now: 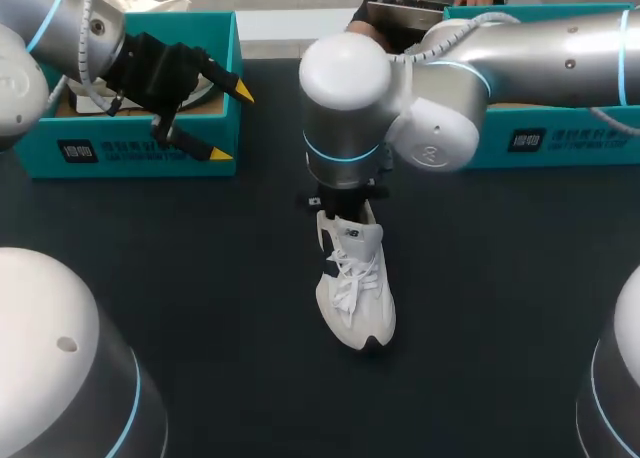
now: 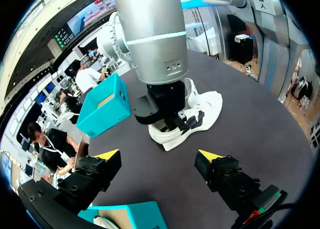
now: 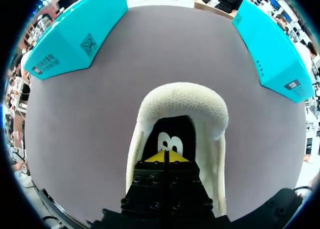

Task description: Take the shoe out of the shoebox, open the shoe tongue, remove and reinsert the insole, then place the shoe into the shoebox

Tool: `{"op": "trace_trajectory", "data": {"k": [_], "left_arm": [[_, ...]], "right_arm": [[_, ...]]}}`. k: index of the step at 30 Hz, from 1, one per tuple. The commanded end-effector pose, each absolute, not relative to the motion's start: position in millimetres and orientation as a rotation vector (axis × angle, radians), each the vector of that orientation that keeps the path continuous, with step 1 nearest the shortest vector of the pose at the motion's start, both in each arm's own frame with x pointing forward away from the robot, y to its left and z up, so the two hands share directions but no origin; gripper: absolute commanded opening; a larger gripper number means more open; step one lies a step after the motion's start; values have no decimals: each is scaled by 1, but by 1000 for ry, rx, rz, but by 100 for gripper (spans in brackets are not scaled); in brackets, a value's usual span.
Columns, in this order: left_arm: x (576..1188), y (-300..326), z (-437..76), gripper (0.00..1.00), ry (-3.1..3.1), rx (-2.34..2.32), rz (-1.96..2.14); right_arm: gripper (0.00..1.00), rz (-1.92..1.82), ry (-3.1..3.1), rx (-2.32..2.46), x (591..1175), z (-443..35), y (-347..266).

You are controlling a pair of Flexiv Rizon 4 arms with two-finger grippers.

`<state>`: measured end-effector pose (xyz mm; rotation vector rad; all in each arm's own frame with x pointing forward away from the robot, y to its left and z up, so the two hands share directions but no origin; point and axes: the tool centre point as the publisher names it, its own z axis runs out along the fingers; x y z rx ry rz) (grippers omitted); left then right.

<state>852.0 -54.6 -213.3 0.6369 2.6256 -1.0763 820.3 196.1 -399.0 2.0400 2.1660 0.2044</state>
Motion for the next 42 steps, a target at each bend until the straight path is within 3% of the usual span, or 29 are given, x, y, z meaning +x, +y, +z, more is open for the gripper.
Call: {"op": "trace_trajectory", "data": {"k": [1, 10, 24, 34, 42], "left_arm": [[851, -54, -213, 100, 2627, 637, -1071], [851, -54, -213, 100, 2627, 637, -1071], [851, -54, -213, 100, 2627, 637, -1071], [851, -54, -213, 100, 2627, 637, -1071], [851, -54, -213, 100, 2627, 637, -1071]], "right_arm": [[0, 185, 2155, 2043, 823, -412, 201], [0, 202, 2069, 1969, 826, -375, 188], [0, 103, 2165, 1968, 834, -412, 184], [0, -46, 2222, 1960, 804, -355, 172], [0, -196, 2443, 2113, 775, -343, 177]]}}
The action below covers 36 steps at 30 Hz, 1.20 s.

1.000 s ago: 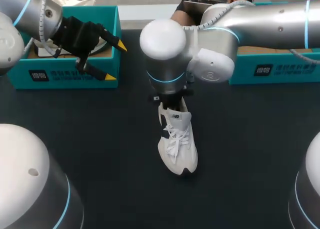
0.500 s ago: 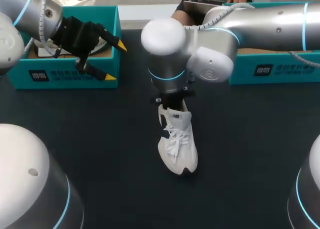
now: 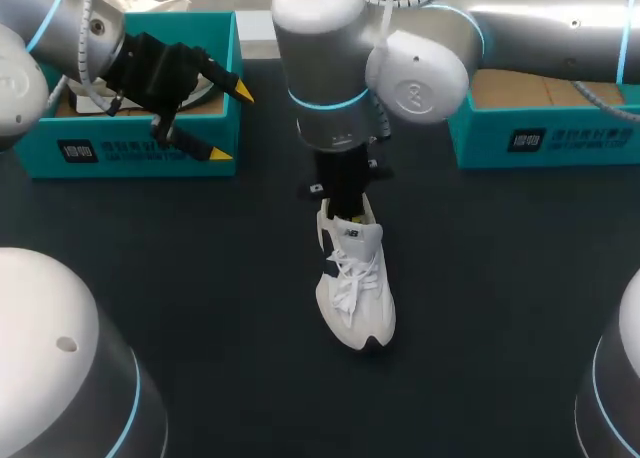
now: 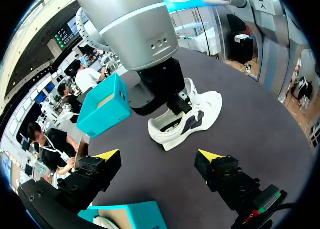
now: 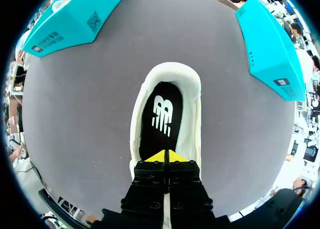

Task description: Take the shoe out of the shoebox, open the shoe tongue, remove and reinsert the insole, then place the shoe into the shoebox

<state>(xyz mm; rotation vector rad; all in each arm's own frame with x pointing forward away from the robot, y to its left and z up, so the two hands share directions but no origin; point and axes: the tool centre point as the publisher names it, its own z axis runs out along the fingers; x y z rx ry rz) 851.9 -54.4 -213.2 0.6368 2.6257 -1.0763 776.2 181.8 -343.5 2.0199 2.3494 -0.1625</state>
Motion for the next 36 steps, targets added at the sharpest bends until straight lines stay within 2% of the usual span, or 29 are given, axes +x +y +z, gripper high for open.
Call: {"op": "trace_trajectory", "data": {"k": [1, 4, 5, 6, 7, 25, 32, 36], "left_arm": [[851, -54, -213, 100, 2627, 637, -1071], [851, -54, -213, 100, 2627, 637, -1071], [851, -54, -213, 100, 2627, 637, -1071], [851, -54, -213, 100, 2627, 637, -1071], [851, -54, -213, 100, 2627, 637, -1071], [851, -54, -213, 100, 2627, 637, -1071], [851, -54, -213, 100, 2627, 637, -1071], [851, -54, -213, 100, 2627, 637, -1071]], "right_arm": [[0, -217, 2434, 2125, 772, -344, 178], [0, -183, 2398, 2170, 766, -350, 179], [5, -212, 2386, 2191, 764, -353, 177], [33, -251, 2393, 2198, 762, -355, 177], [99, -254, 2359, 2230, 761, -356, 177], [100, -157, 2485, 2176, 759, -324, 197], [100, -200, 2458, 2212, 754, -343, 189], [100, -188, 2404, 2226, 751, -334, 183]]}}
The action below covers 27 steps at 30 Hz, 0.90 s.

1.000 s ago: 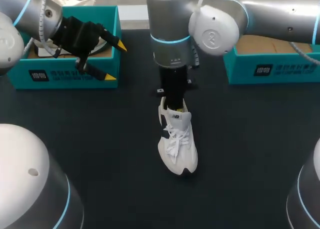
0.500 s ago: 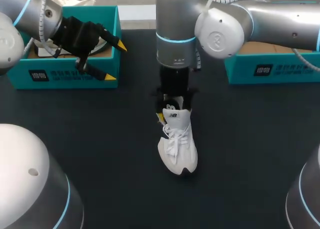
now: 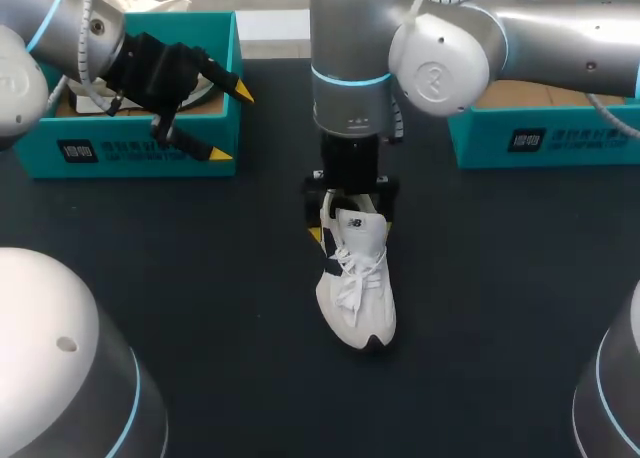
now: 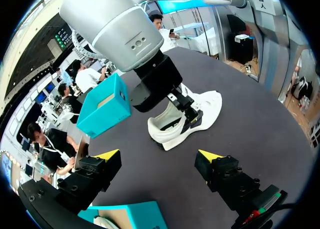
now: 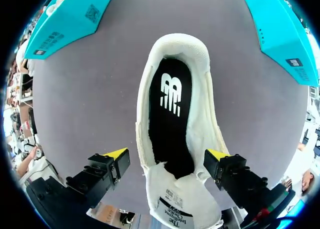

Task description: Take the shoe out of the shoebox, open the shoe tongue, remove and reinsert the insole, then place the shoe into the shoebox

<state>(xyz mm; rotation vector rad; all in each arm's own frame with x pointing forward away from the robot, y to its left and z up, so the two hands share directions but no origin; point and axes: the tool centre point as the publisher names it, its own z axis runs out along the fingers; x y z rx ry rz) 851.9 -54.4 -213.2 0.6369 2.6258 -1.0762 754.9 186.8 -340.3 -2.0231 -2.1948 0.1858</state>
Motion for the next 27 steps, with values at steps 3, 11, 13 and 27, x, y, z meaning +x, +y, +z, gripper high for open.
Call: {"op": "trace_trajectory", "data": {"k": [3, 11, 13, 27], "left_arm": [[851, -54, -213, 100, 2627, 637, -1071], [851, -54, -213, 100, 2627, 637, -1071], [851, -54, -213, 100, 2627, 637, -1071], [851, -54, -213, 100, 2627, 637, -1071]], "right_arm": [[100, 172, -2223, -2056, 751, -320, 181], [100, 156, -2280, -2132, 750, -282, 182], [100, 157, -2280, -2160, 747, -274, 180], [36, 123, -2124, -2249, 694, -271, 183]]}}
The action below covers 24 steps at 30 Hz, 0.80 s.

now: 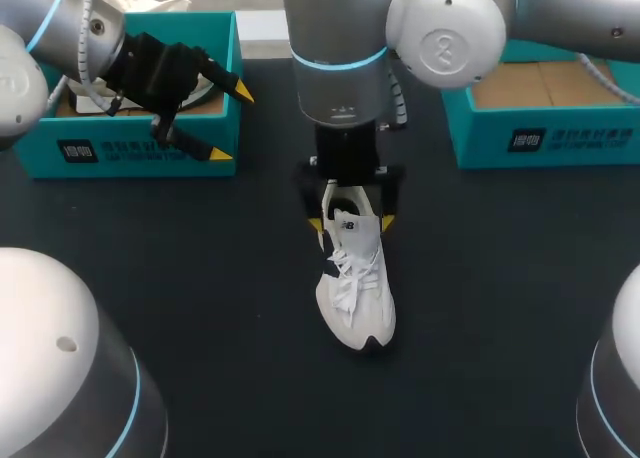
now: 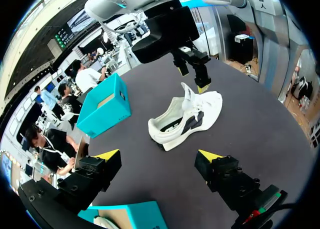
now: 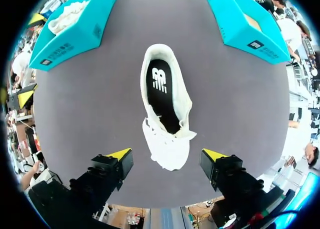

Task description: Take the shoe out of the shoebox, open the shoe tongue, remove and reinsert the insole, then place the shoe into the shoebox

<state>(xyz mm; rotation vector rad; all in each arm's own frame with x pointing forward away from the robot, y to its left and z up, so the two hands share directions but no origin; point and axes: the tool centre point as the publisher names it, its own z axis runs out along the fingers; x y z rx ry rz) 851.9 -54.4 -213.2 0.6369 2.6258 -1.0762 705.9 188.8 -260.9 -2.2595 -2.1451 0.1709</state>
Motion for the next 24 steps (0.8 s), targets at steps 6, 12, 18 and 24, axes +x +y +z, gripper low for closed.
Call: {"op": "trace_trajectory", "data": {"k": [6, 12, 18, 24], "left_arm": [[851, -54, -213, 100, 2627, 637, -1071], [851, -54, -213, 100, 2627, 637, -1071], [851, -54, -213, 100, 2627, 637, -1071], [851, -54, -213, 100, 2627, 637, -1071]], "right_arm": [[30, 125, -2094, -2227, 691, -285, 186], [29, 88, -2126, -2189, 707, -296, 181], [30, 91, -2197, -2112, 734, -304, 177], [33, 76, -2261, -2083, 742, -293, 180]]}}
